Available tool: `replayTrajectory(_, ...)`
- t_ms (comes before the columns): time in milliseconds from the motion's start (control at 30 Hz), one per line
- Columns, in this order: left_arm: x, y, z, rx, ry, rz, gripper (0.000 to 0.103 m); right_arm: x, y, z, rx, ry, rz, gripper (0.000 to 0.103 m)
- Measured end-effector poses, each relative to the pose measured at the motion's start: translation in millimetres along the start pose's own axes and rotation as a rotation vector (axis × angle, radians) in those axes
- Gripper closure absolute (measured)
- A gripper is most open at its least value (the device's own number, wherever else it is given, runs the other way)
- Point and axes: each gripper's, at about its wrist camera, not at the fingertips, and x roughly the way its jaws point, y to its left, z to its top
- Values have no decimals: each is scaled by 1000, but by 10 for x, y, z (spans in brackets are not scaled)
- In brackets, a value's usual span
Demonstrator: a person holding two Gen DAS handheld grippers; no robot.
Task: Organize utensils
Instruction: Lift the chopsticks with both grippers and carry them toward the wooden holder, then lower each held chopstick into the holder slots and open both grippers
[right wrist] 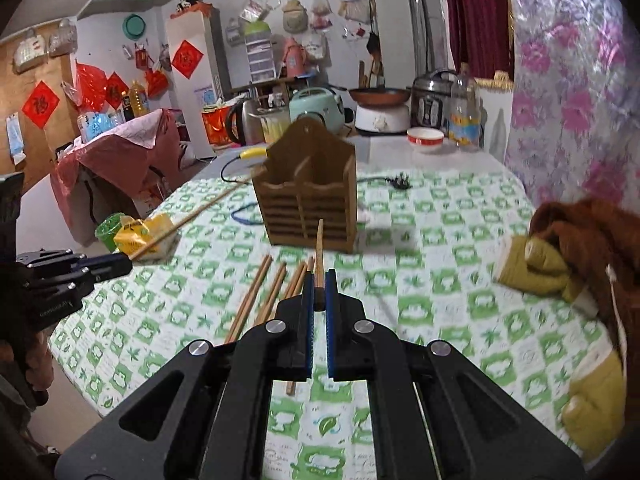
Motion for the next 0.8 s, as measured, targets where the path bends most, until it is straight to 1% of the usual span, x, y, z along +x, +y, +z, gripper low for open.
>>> replayTrajectory(67,3,20,31,11,16,-6,98,-20,7,75,-11,-8,-2,97)
replayTrajectory(233,-64,96,149,7,8,-15,97,-111,17,260,-23,-49,-1,97)
replayTrajectory(333,-66,127,251,6,3,-1,97,-157,24,353,-25,-67,4,97)
replayTrajectory(467,-65,178,359,-8,-27,-2,98,-115,30,496,-28,-72,11,97)
replayTrajectory(700,-53,249,338,-31,-41,-15,98,-76,44,540,-25,-71,21,97)
replayTrajectory(800,-77,255,401,-20,-59,-2,98,-73,53,552,-23,-77,25,97)
